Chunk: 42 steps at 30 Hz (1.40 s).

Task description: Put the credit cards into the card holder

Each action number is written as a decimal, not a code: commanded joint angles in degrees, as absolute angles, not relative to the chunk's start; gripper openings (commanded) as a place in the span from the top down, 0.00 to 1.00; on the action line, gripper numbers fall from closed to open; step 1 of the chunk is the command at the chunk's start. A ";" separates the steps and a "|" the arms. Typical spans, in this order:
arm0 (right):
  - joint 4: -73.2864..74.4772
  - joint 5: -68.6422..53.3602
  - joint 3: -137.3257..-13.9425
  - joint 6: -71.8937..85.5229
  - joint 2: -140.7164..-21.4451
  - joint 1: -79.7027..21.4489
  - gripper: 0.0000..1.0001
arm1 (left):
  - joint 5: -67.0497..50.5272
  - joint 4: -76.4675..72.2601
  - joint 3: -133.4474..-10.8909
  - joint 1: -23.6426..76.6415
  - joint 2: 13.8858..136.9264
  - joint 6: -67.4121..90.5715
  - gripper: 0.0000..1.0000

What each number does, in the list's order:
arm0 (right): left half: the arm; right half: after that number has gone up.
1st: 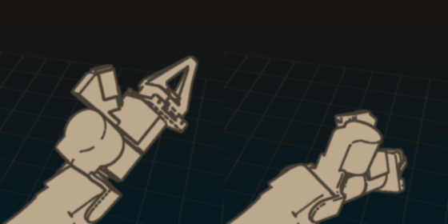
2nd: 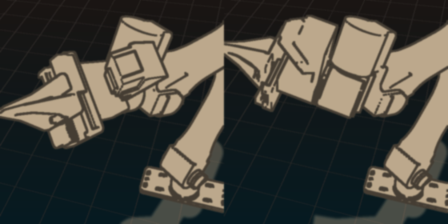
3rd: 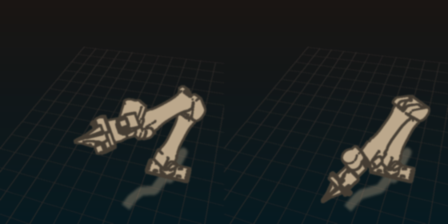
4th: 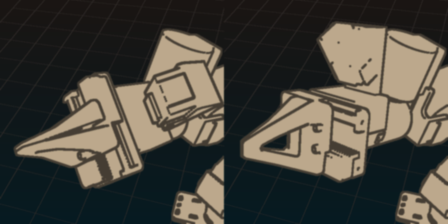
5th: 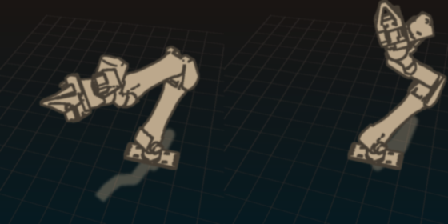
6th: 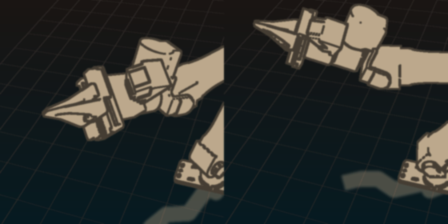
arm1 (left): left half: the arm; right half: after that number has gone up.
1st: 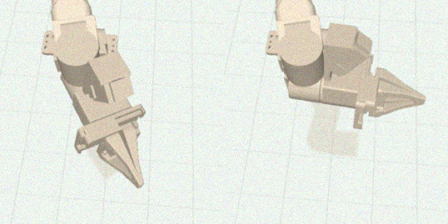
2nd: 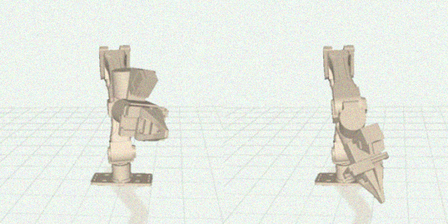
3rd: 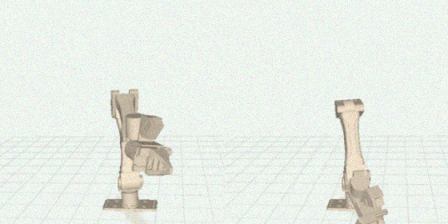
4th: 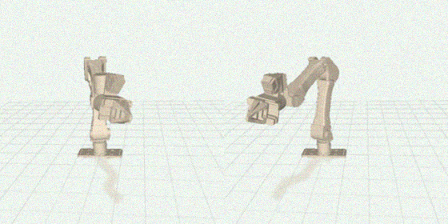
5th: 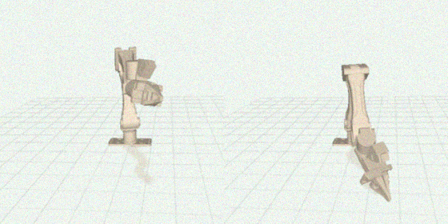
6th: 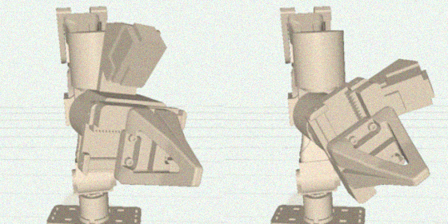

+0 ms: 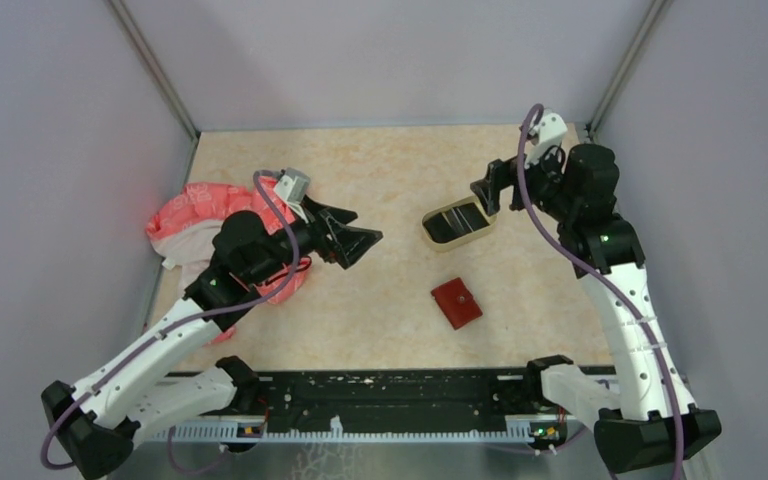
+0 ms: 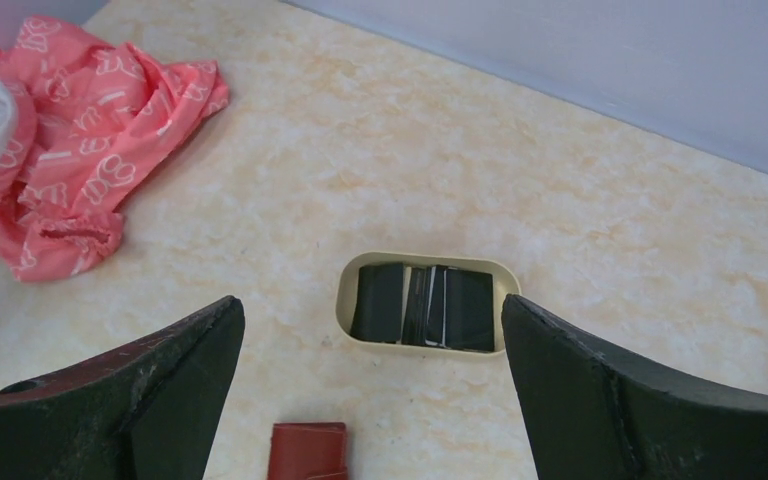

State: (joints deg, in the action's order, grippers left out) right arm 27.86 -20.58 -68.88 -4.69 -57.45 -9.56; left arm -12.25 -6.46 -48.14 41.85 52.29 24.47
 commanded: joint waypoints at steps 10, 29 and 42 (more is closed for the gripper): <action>27.97 -26.24 -74.10 -0.68 -56.55 -9.32 0.01 | -11.37 -3.46 -44.76 41.40 44.32 28.71 0.01; 24.32 -28.76 -70.84 1.67 -56.35 -9.32 0.01 | -11.33 -3.74 -39.97 41.40 37.76 29.26 0.01; 25.03 -26.54 -70.77 1.49 -55.73 -9.32 0.01 | -10.85 -4.56 -38.42 41.44 37.30 28.68 0.01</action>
